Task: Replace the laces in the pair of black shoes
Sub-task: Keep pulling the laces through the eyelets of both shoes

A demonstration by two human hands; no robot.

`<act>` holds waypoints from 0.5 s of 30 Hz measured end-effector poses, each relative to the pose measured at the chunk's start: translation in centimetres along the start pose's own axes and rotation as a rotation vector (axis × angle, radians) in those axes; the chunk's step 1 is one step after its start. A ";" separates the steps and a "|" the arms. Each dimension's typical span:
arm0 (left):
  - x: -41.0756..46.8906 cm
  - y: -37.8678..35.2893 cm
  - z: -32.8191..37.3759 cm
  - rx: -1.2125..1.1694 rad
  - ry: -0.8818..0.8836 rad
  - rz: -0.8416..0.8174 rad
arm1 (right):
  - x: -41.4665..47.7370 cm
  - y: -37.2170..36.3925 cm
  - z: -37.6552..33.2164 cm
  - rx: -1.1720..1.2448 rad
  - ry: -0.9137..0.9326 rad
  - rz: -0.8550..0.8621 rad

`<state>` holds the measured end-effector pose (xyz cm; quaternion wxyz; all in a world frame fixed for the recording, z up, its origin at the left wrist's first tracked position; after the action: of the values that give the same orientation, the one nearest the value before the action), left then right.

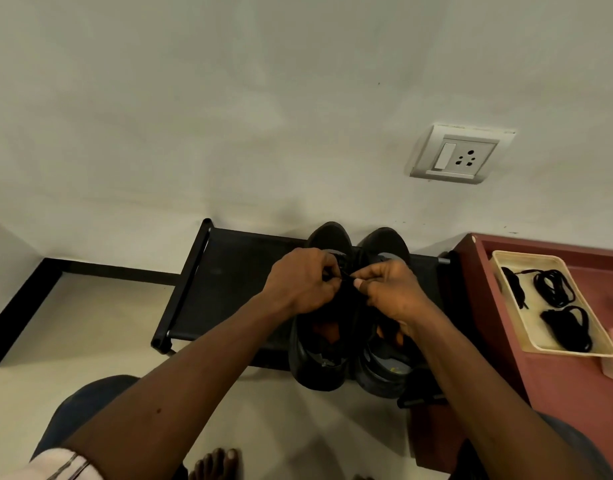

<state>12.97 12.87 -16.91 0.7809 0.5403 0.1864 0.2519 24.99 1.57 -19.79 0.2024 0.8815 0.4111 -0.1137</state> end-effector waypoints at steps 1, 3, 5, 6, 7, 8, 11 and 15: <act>0.0 0.0 0.1 -0.003 0.007 0.021 | 0.0 0.0 0.1 0.028 -0.012 -0.006; -0.2 0.1 0.3 -0.016 0.017 0.042 | 0.0 -0.1 0.2 0.083 -0.037 -0.024; -0.3 0.2 0.7 -0.023 0.005 0.042 | -0.1 -0.3 0.1 0.099 -0.040 -0.047; -0.3 0.3 0.9 -0.018 -0.002 0.042 | -0.2 -0.4 0.1 0.097 -0.036 -0.060; -0.3 0.3 0.9 -0.014 0.001 0.045 | -0.3 -0.6 0.0 0.094 -0.030 -0.071; -0.3 0.4 0.9 -0.003 -0.001 0.051 | -0.4 -0.6 -0.2 0.088 -0.024 -0.080; -0.2 0.0 0.7 0.011 0.006 0.037 | -0.7 -0.6 -0.7 0.093 -0.038 -0.112; -0.3 0.3 0.6 0.024 -0.001 0.051 | -0.9 -0.6 -1.0 0.146 -0.063 -0.132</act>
<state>12.98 12.37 -16.43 0.7680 0.5541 0.1752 0.2692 23.97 1.74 -18.75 0.1426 0.8610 0.4523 -0.1839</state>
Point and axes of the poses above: each hand's wrist, its own x-axis towards the middle knuckle, its own y-axis out of the back of the hand, z = x × y, the point moved 9 cm from there along x, towards the middle knuckle, and after that the axes turned 12 degrees about x, right-handed, at the moved point
